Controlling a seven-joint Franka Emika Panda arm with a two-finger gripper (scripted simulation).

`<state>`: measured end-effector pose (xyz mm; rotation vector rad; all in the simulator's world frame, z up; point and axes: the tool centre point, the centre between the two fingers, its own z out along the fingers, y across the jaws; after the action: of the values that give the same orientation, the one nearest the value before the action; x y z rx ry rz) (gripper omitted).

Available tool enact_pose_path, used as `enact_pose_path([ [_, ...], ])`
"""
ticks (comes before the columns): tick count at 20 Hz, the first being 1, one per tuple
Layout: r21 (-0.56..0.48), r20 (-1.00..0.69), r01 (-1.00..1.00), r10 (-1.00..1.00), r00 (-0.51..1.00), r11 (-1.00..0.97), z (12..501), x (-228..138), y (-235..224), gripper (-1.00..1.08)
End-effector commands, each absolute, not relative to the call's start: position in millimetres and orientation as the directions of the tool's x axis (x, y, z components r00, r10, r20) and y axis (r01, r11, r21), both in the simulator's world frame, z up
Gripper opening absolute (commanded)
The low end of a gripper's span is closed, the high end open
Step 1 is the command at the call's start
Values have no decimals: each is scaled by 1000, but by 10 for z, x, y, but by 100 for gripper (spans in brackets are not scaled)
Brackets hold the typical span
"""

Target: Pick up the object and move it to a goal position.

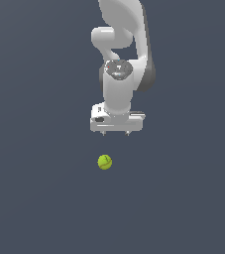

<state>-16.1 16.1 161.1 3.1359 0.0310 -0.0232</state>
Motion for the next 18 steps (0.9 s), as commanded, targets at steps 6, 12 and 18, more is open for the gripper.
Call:
enact_pose_path([
  [6,2,-6,40,40,999,-999,1640,-141,210,100],
  [12,-4,12,77,76,997,-997,1709,-111,318,100],
  [18,-4,12,81,81,997,-997,1700,-104,310,100],
])
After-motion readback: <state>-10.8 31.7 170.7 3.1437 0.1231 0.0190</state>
